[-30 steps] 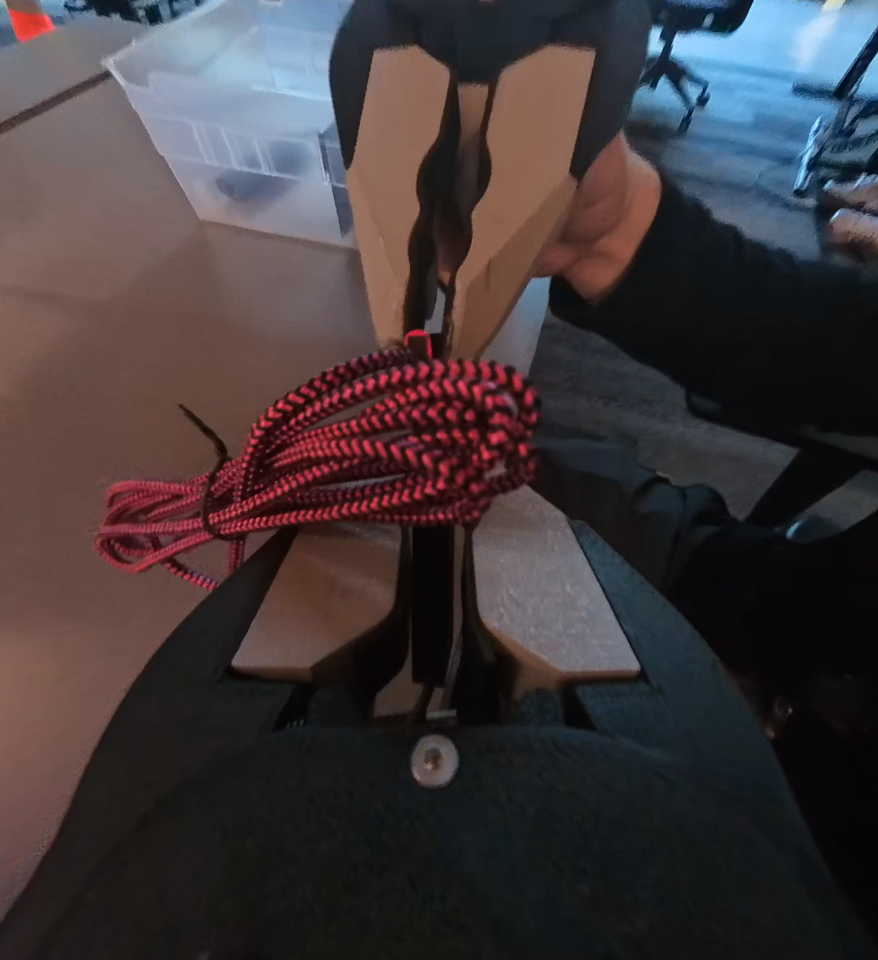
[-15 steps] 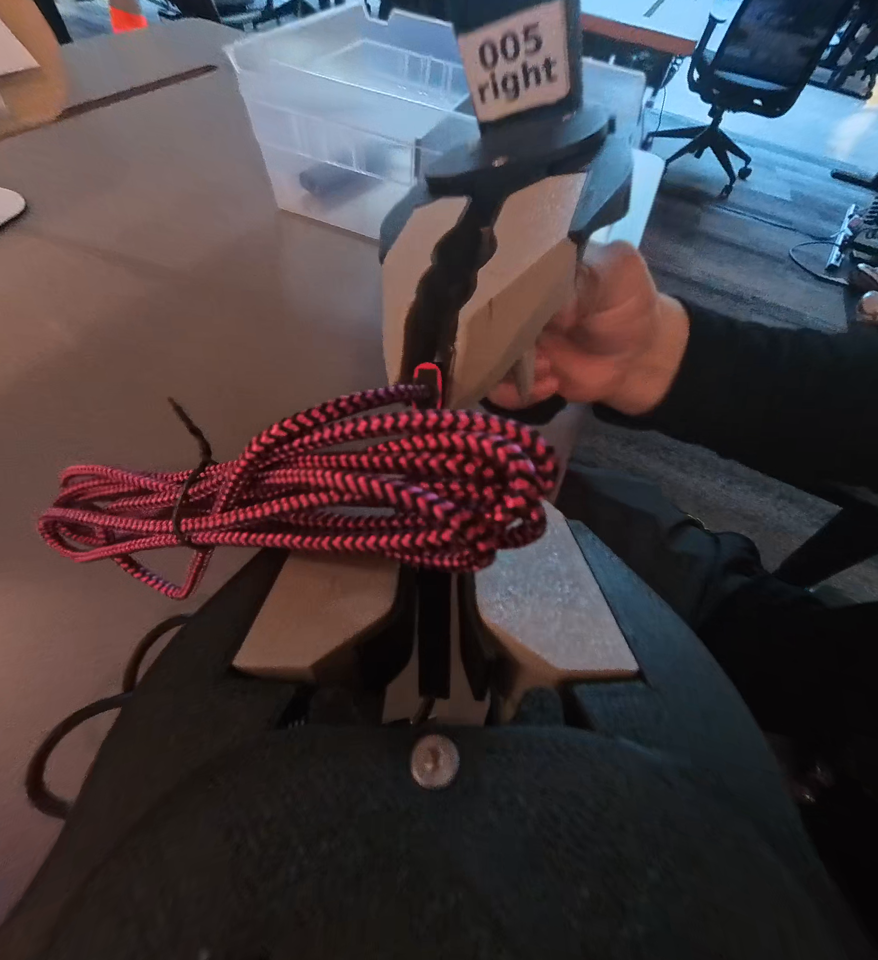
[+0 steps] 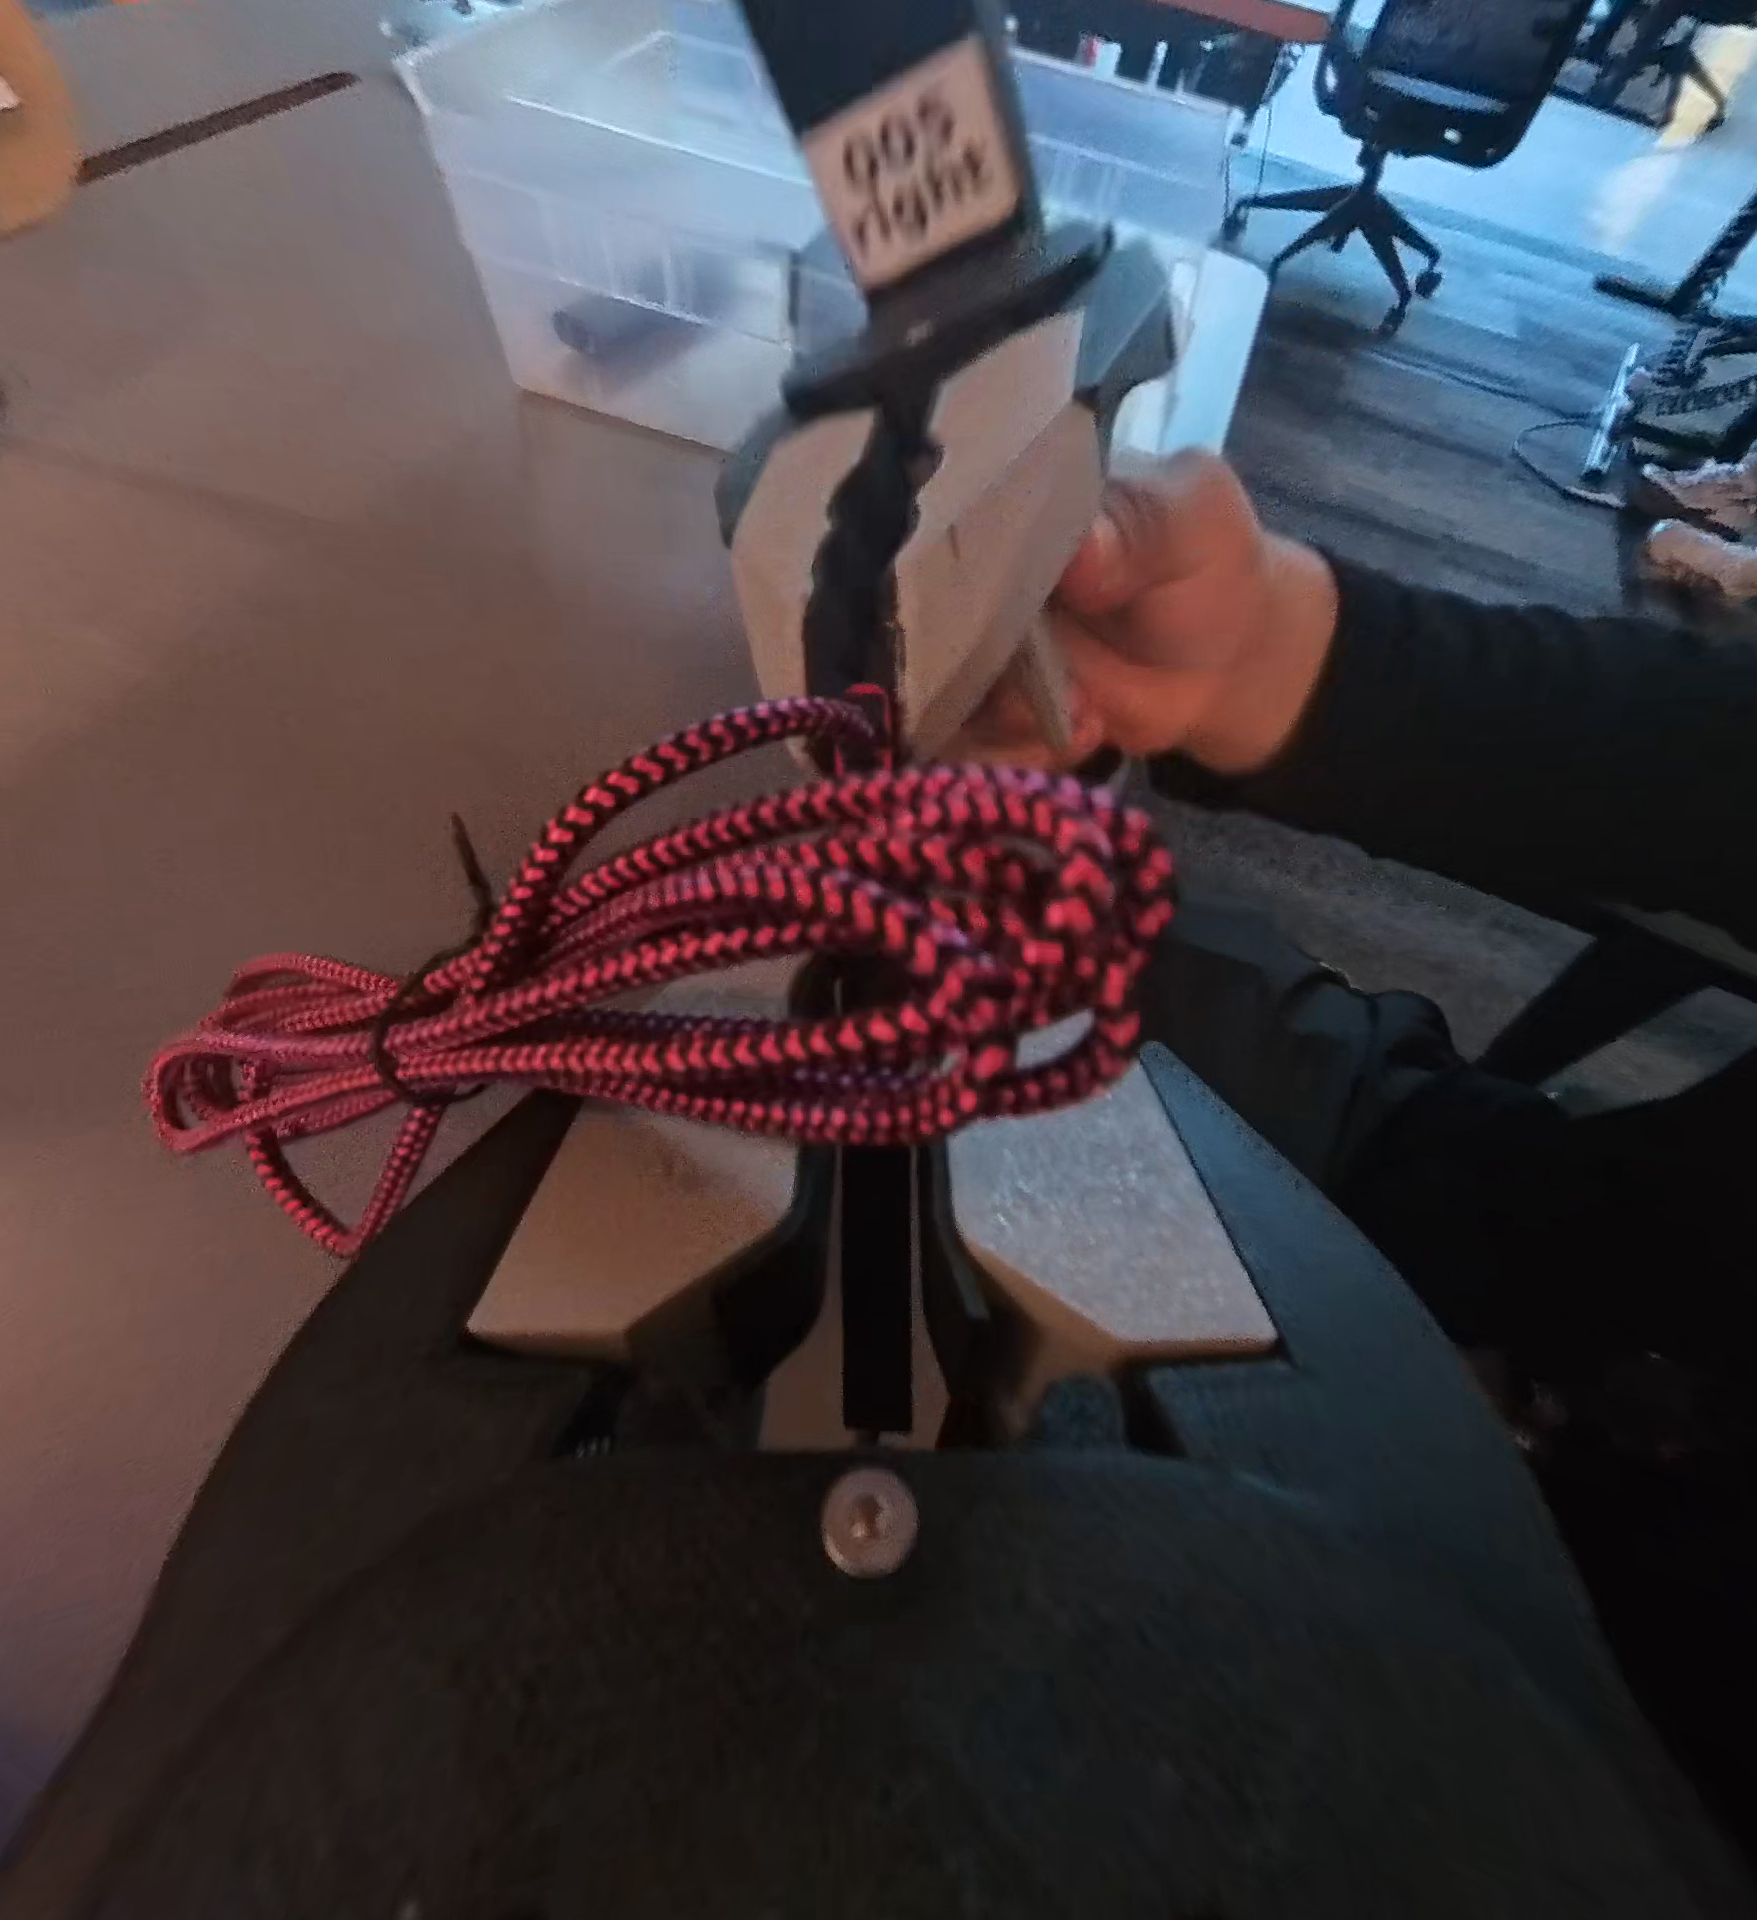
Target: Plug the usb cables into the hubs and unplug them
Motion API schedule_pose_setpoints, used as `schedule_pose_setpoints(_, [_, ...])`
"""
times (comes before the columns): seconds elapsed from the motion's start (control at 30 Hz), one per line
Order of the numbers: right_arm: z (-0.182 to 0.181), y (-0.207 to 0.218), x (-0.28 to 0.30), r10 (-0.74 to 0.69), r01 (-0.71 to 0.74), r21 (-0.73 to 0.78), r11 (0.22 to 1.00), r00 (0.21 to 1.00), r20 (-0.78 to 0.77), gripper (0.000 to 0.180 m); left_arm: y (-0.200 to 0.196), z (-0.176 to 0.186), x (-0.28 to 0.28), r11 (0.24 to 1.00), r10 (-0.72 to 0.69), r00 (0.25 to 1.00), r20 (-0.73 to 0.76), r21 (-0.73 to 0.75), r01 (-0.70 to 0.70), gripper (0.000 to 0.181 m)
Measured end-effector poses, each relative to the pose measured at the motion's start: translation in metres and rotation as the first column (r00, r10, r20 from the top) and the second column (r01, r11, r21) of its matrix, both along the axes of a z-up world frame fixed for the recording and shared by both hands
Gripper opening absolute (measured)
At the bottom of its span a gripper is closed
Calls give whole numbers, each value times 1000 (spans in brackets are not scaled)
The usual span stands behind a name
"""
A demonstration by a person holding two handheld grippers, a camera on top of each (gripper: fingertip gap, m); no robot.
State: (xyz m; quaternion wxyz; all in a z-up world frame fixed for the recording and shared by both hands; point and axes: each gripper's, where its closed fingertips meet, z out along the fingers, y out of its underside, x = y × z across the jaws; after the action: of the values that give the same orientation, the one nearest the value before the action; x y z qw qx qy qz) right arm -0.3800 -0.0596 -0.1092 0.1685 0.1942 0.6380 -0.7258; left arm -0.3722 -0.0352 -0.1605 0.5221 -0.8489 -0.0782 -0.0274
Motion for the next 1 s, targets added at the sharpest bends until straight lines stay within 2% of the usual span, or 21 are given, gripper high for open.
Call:
schedule_pose_setpoints(0.1, [-3,4,10,-21,71,237,969,978,-207,5,1,0,7,998,-14,998,-67,-55,11,5])
schedule_pose_setpoints(0.2, [-13,10,13,-15,137,393,909,955,-298,5,3,-5,9,996,-20,996,-90,-87,13,7])
schedule_pose_setpoints(0.37, [-36,18,17,53,177,561,809,928,-369,6,6,-25,12,980,-33,989,-142,-201,4,7])
schedule_pose_setpoints(0.47, [-46,19,19,102,187,611,769,908,-407,6,7,-33,12,965,-35,982,-186,-263,-16,8])
schedule_pose_setpoints(0.57, [-50,20,14,107,225,620,751,886,-451,6,8,-36,6,960,-15,975,-223,-277,-49,8])
schedule_pose_setpoints(0.67, [-47,12,-3,6,352,569,743,847,-531,6,4,-35,-16,952,70,953,-294,-266,-152,8])
schedule_pose_setpoints(0.73, [-54,6,-10,-30,359,549,755,855,-518,6,0,-42,-25,948,93,951,-294,-266,-175,26])
schedule_pose_setpoints(0.83, [-51,1,-11,-73,240,410,880,922,-381,3,-1,-42,-23,966,94,972,-216,-216,-142,53])
schedule_pose_setpoints(0.87, [-46,0,-12,-86,202,340,918,941,-327,3,-1,-39,-23,969,99,973,-209,-201,-142,44])
schedule_pose_setpoints(0.9, [-43,-1,-14,-99,183,285,941,953,-287,3,-1,-37,-25,969,110,970,-215,-195,-153,10])
schedule_pose_setpoints(0.97, [-41,-3,-18,-118,169,223,960,967,-225,3,-2,-35,-30,967,125,967,-224,-189,-169,9])
schedule_pose_setpoints(1.0, [-39,-4,-20,-128,168,197,966,971,-202,2,-3,-34,-32,969,130,965,-227,-179,-173,2])
